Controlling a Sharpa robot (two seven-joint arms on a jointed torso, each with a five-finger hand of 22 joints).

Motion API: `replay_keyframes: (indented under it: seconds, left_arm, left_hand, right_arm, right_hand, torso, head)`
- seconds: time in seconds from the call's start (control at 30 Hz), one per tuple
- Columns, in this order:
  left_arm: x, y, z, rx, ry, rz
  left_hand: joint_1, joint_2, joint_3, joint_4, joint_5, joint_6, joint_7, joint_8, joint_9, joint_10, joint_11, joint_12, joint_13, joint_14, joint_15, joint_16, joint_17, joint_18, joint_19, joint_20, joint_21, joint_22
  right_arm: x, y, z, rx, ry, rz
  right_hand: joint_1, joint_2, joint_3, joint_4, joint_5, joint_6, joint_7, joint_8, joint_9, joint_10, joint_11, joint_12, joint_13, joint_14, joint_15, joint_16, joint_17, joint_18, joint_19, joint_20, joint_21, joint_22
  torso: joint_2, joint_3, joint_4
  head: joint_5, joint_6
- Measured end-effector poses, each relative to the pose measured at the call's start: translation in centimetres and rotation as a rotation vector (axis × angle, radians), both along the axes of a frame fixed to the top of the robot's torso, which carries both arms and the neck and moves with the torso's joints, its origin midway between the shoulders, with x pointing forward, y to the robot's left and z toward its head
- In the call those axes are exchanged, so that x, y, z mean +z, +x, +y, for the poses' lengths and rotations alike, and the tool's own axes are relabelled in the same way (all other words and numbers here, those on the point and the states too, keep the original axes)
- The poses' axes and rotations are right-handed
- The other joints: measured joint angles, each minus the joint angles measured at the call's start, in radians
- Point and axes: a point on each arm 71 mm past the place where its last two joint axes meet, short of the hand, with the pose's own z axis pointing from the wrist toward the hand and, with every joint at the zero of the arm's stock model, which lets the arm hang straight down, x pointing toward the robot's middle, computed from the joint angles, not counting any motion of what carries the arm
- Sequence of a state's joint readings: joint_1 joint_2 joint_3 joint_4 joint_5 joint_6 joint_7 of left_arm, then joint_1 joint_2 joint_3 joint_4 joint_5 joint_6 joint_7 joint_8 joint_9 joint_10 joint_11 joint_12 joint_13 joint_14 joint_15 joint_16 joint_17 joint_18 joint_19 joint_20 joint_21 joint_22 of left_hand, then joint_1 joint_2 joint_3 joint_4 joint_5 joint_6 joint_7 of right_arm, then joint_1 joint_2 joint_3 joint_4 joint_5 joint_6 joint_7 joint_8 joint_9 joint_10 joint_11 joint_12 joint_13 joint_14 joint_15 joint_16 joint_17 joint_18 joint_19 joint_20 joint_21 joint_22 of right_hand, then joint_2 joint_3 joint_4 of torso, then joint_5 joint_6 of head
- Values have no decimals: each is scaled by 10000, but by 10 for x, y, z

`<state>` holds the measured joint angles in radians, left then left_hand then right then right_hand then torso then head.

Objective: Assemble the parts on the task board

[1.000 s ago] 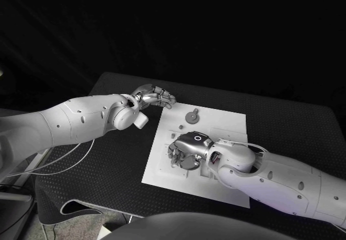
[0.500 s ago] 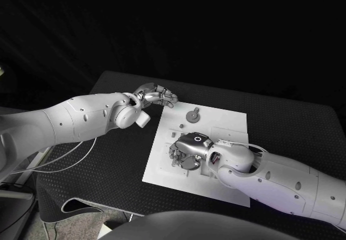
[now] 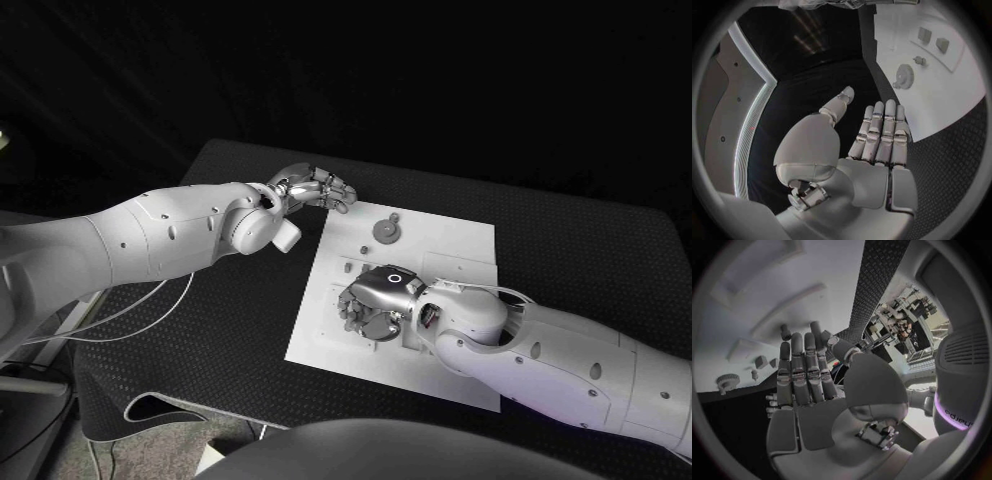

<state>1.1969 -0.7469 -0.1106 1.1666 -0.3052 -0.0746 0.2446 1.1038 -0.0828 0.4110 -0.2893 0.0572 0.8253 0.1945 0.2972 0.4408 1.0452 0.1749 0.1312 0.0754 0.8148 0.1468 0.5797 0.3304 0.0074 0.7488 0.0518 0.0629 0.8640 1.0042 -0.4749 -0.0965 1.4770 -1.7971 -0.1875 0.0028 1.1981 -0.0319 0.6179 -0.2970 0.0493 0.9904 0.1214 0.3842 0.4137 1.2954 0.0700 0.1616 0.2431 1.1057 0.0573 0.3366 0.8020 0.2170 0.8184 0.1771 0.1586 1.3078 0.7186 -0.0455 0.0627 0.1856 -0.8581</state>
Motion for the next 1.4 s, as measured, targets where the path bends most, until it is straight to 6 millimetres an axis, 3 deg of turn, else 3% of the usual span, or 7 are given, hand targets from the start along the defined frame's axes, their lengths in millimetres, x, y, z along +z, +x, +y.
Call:
replay_keyframes:
  seconds: [0.9,0.97,1.07,1.13,1.23,1.3,1.4]
  left_arm:
    - [0,0,0,10,8,14]
    - [0,0,0,10,8,16]
    - [0,0,0,8,9,21]
    - [0,0,0,9,11,25]
    - [0,0,0,8,12,29]
    - [0,0,0,7,13,32]
    - [0,0,0,10,16,37]
  left_hand:
    - [0,0,-27,26,0,0,0,0,-9,0,0,0,-8,0,0,-35,19,0,0,0,0,-17]
    - [0,0,-27,26,0,0,0,0,-8,0,0,0,-8,0,0,-35,19,1,0,0,0,-17]
    - [0,0,-26,26,0,0,0,0,-8,0,0,0,-7,0,0,-35,29,1,0,0,0,-28]
    - [-3,3,-27,26,0,0,0,0,-8,0,0,0,-7,-26,26,-35,29,0,0,0,0,-28]
    - [-37,37,-54,-2,0,0,0,0,-8,0,0,0,-7,-36,36,-35,29,0,0,0,0,-34]
    - [-37,37,-54,-2,0,0,0,0,-8,0,0,0,-7,-36,36,-47,37,0,0,0,0,-38]
    - [-37,37,-54,-2,0,0,0,0,-7,0,0,0,-7,-36,36,-74,37,0,-7,7,0,-38]
  right_arm:
    - [-8,-2,4,64,-246,-110]
    - [-9,-2,4,58,-246,-90]
    - [-10,-2,2,-5,-200,-43]
    - [-11,-1,1,-91,-137,-21]
    - [-11,0,0,-230,3,-23]
    - [-10,1,-1,-298,100,-25]
    - [-9,1,-2,-385,246,-35]
  right_hand:
    - [-4,-4,-47,19,0,-1,-36,15,-6,1,2,-41,13,-3,3,-26,18,1,0,0,0,-2]
    - [-112,-324,-218,33,1,-35,-2,-4,0,-121,77,-188,8,-118,116,-146,18,0,-79,78,-68,-2]
    - [-384,-847,-377,81,3,-537,248,-346,-113,-625,291,-487,-98,-565,321,-447,-65,1,-568,152,-326,-2]
    - [-524,-1099,-504,82,3,-806,380,-516,-195,-976,463,-695,-176,-1012,534,-706,-151,-195,-1140,206,-564,-3]
    - [-735,-1342,-782,93,3,-1154,507,-715,-293,-1620,773,-942,-341,-1695,861,-1058,-238,-402,-1884,260,-803,-3]
    - [-775,-1459,-883,117,3,-1255,506,-764,-326,-1829,859,-959,-410,-1935,998,-1163,-247,-550,-2141,273,-832,-3]
    - [-830,-1513,-921,156,3,-1331,510,-764,-345,-1971,920,-959,-455,-2076,1070,-1209,-247,-549,-2307,268,-832,-3]
  torso:
    - [-5,-9,0]
    - [-5,-9,-2]
    - [-4,-10,-5]
    - [-5,-10,-6]
    - [-4,-7,-6]
    - [-4,-5,-6]
    - [-5,-3,-6]
  head:
    - [23,-53]
    - [23,-53]
    - [23,-51]
    - [23,-50]
    - [23,-49]
    - [19,-48]
    - [10,-47]
